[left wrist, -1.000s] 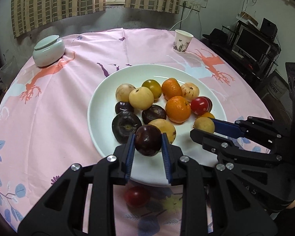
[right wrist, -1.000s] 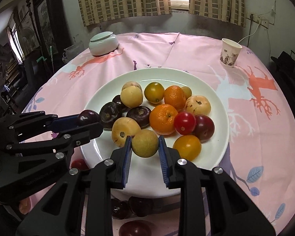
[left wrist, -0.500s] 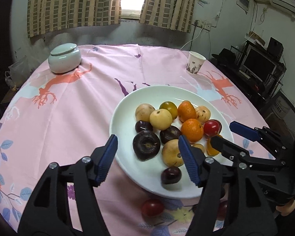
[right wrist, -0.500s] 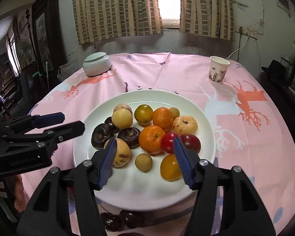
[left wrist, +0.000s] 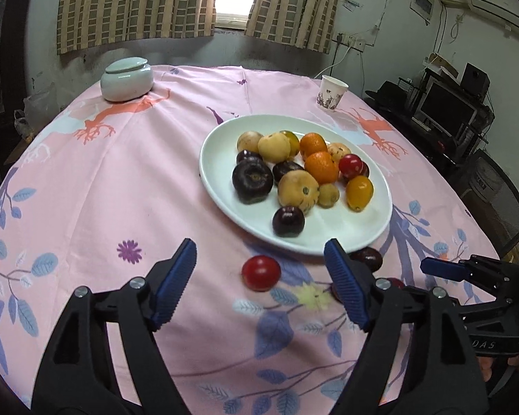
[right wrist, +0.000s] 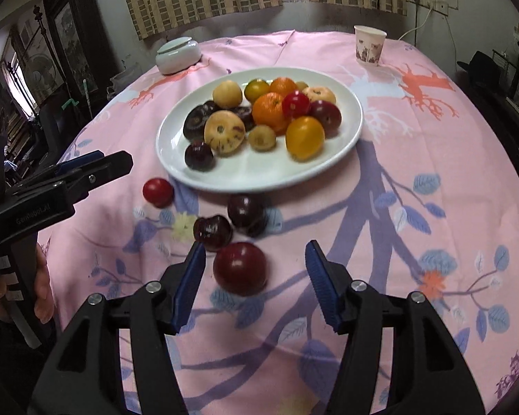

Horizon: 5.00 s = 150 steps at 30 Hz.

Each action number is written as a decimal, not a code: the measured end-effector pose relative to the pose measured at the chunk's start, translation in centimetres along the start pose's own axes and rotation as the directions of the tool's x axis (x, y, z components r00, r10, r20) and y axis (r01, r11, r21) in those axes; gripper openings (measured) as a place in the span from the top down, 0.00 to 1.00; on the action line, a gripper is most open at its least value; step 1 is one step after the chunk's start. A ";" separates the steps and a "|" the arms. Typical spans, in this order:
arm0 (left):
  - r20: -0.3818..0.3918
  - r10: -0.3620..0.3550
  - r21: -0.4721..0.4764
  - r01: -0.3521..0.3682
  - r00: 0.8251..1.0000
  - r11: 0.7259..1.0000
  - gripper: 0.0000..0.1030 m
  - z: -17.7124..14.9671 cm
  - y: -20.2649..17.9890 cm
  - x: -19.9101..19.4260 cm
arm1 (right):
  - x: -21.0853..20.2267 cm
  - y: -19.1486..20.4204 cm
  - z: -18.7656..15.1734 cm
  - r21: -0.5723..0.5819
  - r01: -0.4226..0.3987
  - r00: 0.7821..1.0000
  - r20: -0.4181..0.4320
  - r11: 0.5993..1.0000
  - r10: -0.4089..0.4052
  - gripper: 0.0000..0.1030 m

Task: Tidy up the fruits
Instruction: 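Move both open tools back toward the remaining fruits, then grasp a large red plum with the right tool while the left grasps a dark red plum, then carry both plums onto the plate and open both tools, then grasp a dark red plum with the right tool while the left grasps the red tomato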

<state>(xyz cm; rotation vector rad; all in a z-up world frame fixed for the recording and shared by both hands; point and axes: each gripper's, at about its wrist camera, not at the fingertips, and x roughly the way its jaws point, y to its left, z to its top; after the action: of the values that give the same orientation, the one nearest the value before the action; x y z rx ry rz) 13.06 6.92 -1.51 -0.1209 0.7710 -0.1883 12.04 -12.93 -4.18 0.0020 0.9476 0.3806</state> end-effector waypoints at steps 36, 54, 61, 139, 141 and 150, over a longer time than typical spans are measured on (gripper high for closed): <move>-0.182 -0.074 0.077 0.090 0.980 0.993 0.23 -3.0 -6.9 2.5 | -0.1 -3.1 -2.2 0.105 -0.050 0.999 -0.007 0.993 0.051 0.61; -0.196 -0.070 0.089 0.089 0.978 0.992 0.67 -3.6 -8.8 5.2 | -2.6 -5.6 -3.6 0.163 -0.087 0.996 0.028 0.983 0.084 0.61; -0.117 -0.076 0.137 0.092 0.990 0.986 0.67 -3.6 -9.3 1.2 | -2.3 -4.0 -2.9 0.135 -0.092 0.996 0.017 0.987 0.090 0.61; -0.037 -0.014 -0.035 0.013 0.999 0.999 0.20 -0.7 0.5 1.7 | 2.1 1.5 1.3 0.002 -0.012 1.000 -0.006 1.000 0.012 0.38; -0.055 -0.023 -0.051 0.020 0.998 0.999 0.19 -0.9 0.8 2.0 | 2.5 1.6 1.6 -0.005 -0.005 1.000 -0.012 1.000 0.005 0.38; -0.091 -0.049 -0.043 0.045 0.995 0.998 0.18 -1.4 0.6 2.8 | 4.8 1.9 2.4 -0.018 0.017 0.999 -0.039 1.000 -0.017 0.38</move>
<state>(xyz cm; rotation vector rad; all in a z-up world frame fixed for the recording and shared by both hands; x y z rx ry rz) 14.05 6.85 -4.51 -0.1699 0.8646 -0.2240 15.86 -9.27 -6.27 -0.0294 0.9822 0.3744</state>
